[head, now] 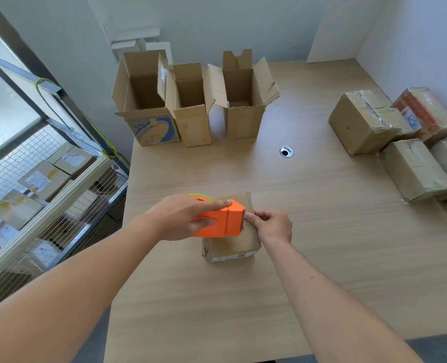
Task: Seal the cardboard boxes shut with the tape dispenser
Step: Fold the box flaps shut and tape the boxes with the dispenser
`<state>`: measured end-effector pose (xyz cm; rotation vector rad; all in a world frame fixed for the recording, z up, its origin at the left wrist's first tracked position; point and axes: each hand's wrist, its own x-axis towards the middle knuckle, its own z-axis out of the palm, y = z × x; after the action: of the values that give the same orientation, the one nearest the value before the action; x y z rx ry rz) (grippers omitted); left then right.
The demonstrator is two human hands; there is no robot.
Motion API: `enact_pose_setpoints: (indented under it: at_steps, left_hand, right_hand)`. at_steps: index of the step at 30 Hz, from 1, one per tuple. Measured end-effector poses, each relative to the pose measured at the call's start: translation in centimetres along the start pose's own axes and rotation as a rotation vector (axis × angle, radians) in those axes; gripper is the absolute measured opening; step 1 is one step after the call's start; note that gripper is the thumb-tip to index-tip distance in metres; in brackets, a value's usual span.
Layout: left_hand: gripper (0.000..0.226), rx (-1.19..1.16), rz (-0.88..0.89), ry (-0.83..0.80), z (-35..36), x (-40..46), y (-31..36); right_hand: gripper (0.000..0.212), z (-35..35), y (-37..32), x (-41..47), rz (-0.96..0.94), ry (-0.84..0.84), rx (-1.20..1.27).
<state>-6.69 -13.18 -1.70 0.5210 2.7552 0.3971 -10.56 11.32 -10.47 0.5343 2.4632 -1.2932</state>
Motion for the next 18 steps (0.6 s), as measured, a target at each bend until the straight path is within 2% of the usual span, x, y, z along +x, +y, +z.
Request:
enact_pose_setpoints:
  at_steps: [5, 8, 14, 18]
  left_hand:
    - [0.052, -0.104, -0.077, 0.013, -1.0, -0.3, -1.5]
    - [0.053, -0.121, -0.066, -0.005, -1.1, -0.6, -1.8]
    - [0.054, 0.156, -0.04, 0.133, -1.2, -3.1, -2.7]
    - [0.054, -0.037, -0.094, 0.101, -0.3, -5.9, -5.4]
  right_hand:
    - [0.017, 1.3, -0.9, -0.5, 0.01, 0.004, -0.033]
    - [0.013, 1.6, -1.4, -0.9, 0.028, 0.012, -0.058]
    - [0.014, 0.6, -1.7, -0.9, 0.093, 0.086, -0.095]
    - [0.016, 0.9, -1.8, -1.3, 0.045, 0.066, -0.1]
